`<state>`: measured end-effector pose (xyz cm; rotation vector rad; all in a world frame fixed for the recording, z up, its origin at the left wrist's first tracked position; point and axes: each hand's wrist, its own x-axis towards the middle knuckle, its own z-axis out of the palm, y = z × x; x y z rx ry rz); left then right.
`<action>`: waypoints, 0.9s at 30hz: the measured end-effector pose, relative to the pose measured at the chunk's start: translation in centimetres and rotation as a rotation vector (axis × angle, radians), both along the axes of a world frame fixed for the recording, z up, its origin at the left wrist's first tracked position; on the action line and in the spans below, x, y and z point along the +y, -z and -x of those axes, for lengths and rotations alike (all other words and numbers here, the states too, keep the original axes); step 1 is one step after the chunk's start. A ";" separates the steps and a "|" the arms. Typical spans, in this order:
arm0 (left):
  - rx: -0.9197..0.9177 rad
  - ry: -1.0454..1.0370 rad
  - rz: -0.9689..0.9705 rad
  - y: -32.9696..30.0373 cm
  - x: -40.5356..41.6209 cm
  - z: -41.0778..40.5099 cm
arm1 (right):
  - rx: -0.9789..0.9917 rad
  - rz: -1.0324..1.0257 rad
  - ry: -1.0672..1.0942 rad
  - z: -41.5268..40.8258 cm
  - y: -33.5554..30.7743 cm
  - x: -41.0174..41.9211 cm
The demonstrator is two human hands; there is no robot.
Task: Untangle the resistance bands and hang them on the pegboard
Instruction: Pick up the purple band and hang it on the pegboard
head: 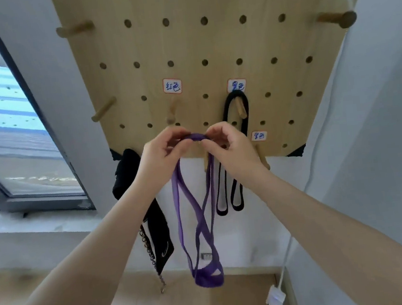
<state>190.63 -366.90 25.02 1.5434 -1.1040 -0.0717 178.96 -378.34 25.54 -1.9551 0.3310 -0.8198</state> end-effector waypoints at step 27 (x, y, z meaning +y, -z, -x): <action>0.091 0.160 -0.406 9.5 -19.4 6.3 | 0.128 -0.130 0.376 5.7 10.5 -14.8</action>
